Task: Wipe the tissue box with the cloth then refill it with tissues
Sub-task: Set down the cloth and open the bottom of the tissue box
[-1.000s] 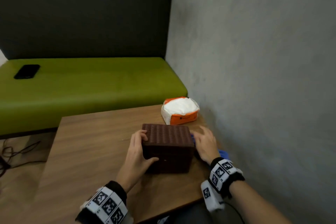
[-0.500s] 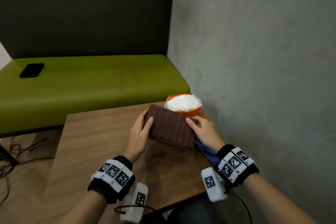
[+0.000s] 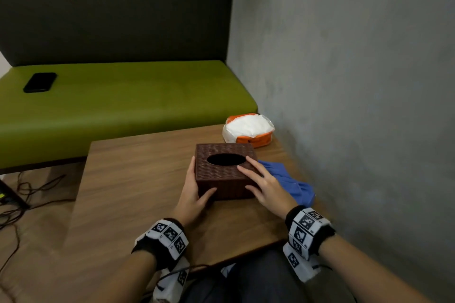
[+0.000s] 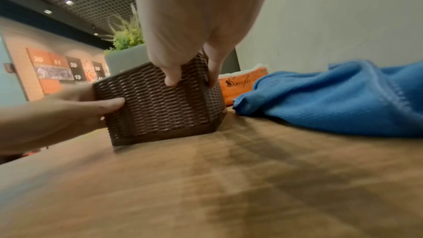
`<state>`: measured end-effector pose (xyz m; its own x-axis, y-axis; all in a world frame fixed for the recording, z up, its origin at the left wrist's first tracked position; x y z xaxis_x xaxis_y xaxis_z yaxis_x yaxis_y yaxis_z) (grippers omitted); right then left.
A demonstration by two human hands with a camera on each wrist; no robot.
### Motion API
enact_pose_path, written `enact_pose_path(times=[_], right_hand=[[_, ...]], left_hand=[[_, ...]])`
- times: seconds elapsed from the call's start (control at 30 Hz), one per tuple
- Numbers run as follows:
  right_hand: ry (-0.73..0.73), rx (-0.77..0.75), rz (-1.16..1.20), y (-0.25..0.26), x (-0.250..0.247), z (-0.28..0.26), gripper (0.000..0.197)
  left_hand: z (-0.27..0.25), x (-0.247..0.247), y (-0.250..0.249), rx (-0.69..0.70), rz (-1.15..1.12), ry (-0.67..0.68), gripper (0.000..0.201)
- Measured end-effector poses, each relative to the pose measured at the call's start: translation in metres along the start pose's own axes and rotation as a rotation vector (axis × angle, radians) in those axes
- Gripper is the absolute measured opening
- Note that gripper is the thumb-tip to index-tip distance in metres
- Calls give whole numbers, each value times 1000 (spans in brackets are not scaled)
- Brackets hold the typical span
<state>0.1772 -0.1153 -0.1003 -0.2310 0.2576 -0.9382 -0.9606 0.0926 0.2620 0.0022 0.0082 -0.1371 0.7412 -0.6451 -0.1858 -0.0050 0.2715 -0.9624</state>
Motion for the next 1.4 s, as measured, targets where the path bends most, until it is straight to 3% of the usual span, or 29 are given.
enact_pose_path(times=[0.13,0.27,0.37,0.47,0.57,0.63,0.83,1.4], right_hand=[[-9,52,-41,4,-6,1,48],[-79,104,-319,24,-15,19,59],[70,134,-287,44,-11,42,67],[193,157,-273,51,-1,54,68],[177,103,-257,45,1,52,63],[168,66,-242,41,-2,47,61],[148,19,-197,33,-7,41,59],[150,-13,-187,30,-12,41,57]], left_hand=[[12,-4,-3,-1,96,16,95],[19,-12,1,7,120,23,101],[20,-14,1,-14,33,13,105],[30,-25,4,-102,105,88,126],[41,-35,7,-237,161,236,163],[45,-33,6,-246,126,327,174],[43,-26,11,-235,257,367,158],[33,-29,17,-259,378,374,148]])
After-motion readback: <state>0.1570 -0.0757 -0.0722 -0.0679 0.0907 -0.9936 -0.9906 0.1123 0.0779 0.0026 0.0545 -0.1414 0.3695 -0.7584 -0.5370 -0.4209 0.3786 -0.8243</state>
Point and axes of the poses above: each hand's wrist, its own z-axis towards the middle knuckle, its own x-axis out of the palm, y = z × x, the point moved 1 cm from there along z, towards the middle knuckle, and after that the axes turned 11 degrees about -z, right-handed, at the moved point
